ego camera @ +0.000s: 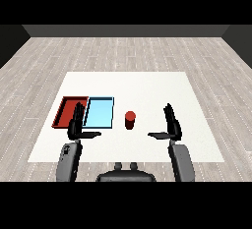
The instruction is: Pick the red can and put it in the red box
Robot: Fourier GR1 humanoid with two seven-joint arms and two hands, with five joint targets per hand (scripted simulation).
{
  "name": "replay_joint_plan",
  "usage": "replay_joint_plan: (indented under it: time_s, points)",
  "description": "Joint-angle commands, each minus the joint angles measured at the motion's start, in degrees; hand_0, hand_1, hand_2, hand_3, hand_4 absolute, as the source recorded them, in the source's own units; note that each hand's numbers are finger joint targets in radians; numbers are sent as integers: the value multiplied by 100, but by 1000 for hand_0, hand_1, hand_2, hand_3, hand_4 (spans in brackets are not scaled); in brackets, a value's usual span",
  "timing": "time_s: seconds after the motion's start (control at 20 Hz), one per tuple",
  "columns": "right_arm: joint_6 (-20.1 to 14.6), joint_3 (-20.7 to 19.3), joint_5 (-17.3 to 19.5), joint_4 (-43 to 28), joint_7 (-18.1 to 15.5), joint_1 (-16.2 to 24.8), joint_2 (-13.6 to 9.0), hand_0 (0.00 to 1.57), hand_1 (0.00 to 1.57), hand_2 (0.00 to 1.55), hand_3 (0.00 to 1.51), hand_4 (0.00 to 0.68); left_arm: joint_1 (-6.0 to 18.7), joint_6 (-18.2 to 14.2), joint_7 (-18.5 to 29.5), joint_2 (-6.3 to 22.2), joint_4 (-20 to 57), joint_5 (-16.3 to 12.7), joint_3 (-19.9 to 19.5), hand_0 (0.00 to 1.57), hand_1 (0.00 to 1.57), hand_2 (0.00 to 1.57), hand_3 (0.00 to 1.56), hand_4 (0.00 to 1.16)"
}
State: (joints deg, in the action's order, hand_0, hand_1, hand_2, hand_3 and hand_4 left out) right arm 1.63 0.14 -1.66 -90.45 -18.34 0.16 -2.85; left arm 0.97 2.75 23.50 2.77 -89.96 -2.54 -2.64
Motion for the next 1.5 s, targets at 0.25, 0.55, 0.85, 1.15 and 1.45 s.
replay_joint_plan:
  time_s: [0.25,0.55,0.85,1.15,1.45]
  points:
    - [263,-48,-137,351,-50,-269,6,0,0,0,0,0,540,-102,17,-75,328,-56,-60,0,0,0,0,0]
    - [232,-306,-464,718,438,-960,27,0,0,0,0,0,156,-88,-88,-76,-134,-49,38,0,0,0,0,0]
    - [-81,145,-404,1172,215,-890,282,0,0,0,0,0,-373,87,6,-129,-515,-200,110,0,0,0,0,0]
    - [-387,662,-615,2218,-482,-1139,284,0,0,0,0,0,448,170,261,23,474,-319,-231,0,0,0,0,0]
    - [-706,983,-1032,2526,-371,-1637,285,0,0,0,0,0,332,-97,-339,-115,-232,-225,10,0,0,0,0,0]
